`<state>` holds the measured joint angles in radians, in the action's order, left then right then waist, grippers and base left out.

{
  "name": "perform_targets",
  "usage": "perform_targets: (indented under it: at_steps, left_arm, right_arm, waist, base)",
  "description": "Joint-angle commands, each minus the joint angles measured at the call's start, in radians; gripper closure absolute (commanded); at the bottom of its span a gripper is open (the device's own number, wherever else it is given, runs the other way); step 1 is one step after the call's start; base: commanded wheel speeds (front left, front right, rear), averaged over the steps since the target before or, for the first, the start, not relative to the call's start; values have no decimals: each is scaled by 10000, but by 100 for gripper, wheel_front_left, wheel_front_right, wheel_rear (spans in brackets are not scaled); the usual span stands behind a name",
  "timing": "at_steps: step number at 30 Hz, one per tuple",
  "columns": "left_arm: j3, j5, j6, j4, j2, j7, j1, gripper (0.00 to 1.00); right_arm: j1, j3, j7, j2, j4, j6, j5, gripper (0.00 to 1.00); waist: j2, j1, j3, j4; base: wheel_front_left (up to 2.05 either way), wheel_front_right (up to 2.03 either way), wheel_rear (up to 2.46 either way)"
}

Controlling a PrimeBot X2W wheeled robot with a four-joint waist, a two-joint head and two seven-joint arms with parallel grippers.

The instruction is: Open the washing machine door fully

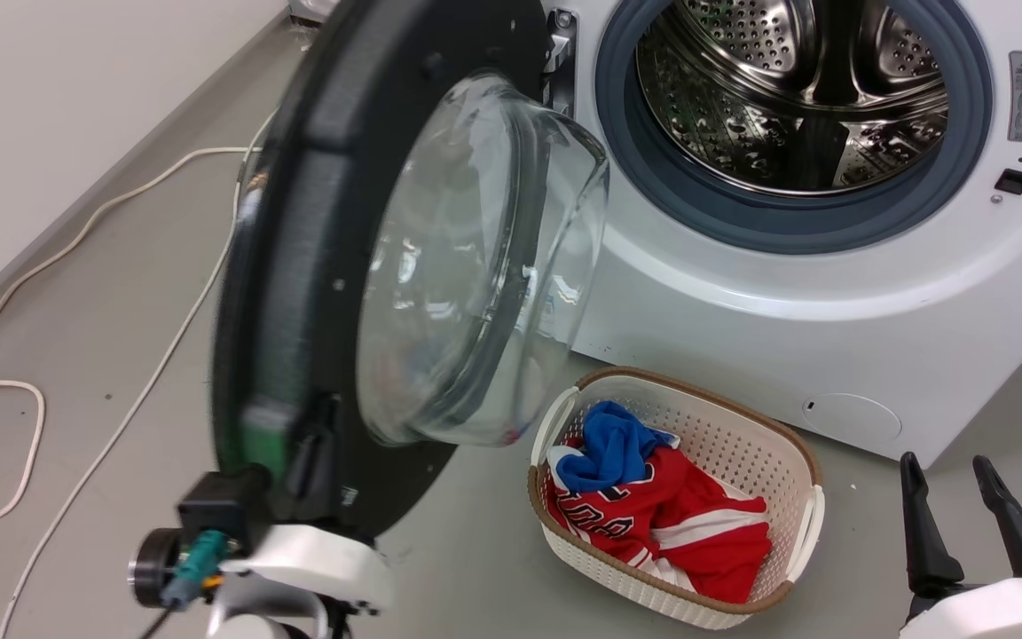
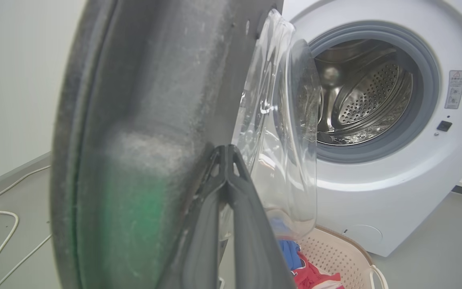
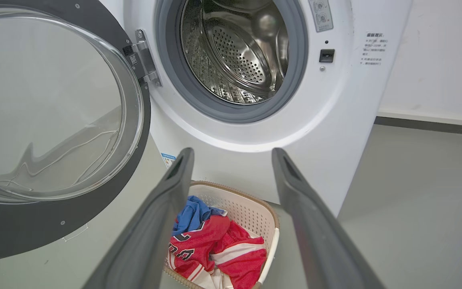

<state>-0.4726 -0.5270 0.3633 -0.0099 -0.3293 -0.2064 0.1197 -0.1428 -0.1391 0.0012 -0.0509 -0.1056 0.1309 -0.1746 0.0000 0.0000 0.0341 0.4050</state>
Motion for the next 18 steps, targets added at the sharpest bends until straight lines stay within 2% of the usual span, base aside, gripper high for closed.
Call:
perform_targets:
  at_steps: [1, 10, 18]
  left_arm:
    - [477, -225, -20, 205, -267, -121, -29, 100]
    - [2199, -1119, -534, 1169, -977, -446, 584, 100]
    - [3558, -1410, -942, 2386, -1791, -559, 1262, 100]
  right_arm:
    - [-29, -14, 66, 13, -106, -2, 127, 0]
    - [225, -23, 313, 15, -394, -2, 345, 0]
    - [483, -96, 436, 15, -441, -2, 352, 0]
  waist:
    - [0, 0, 85, -56]
    - [0, 0, 563, -449]
    - [0, 0, 998, -758]
  base:
    - [0, 0, 0]
    - [0, 0, 0]
    - [0, 0, 0]
